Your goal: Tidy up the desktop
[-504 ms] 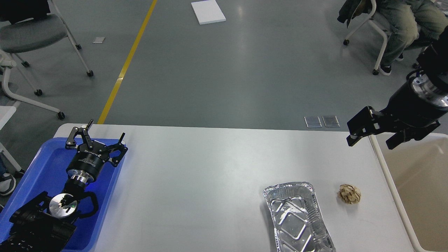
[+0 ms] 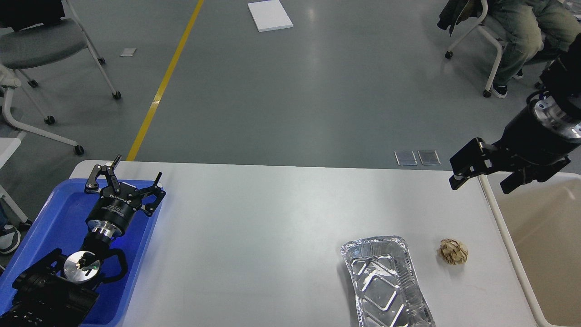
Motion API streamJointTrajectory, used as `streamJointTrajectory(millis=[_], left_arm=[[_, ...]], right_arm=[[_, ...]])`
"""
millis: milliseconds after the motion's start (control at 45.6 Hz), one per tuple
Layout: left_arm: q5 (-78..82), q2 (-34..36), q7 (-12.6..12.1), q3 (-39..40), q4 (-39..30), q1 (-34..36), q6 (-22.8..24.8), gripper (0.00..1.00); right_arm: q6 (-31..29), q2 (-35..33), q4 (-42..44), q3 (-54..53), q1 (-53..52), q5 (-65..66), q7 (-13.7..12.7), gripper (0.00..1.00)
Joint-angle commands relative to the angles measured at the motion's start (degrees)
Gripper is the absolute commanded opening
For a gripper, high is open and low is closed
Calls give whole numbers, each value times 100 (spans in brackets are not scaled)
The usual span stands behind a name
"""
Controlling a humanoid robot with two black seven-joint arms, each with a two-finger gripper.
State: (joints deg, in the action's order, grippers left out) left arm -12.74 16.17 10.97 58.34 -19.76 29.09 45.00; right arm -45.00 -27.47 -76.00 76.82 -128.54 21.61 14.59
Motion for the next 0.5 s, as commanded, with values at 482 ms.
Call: streamJointTrajectory(millis=[482], left_arm=[[0, 0, 1, -6, -2, 0, 0, 100]], right_arm=[[0, 5, 313, -98, 259, 27, 9, 100]])
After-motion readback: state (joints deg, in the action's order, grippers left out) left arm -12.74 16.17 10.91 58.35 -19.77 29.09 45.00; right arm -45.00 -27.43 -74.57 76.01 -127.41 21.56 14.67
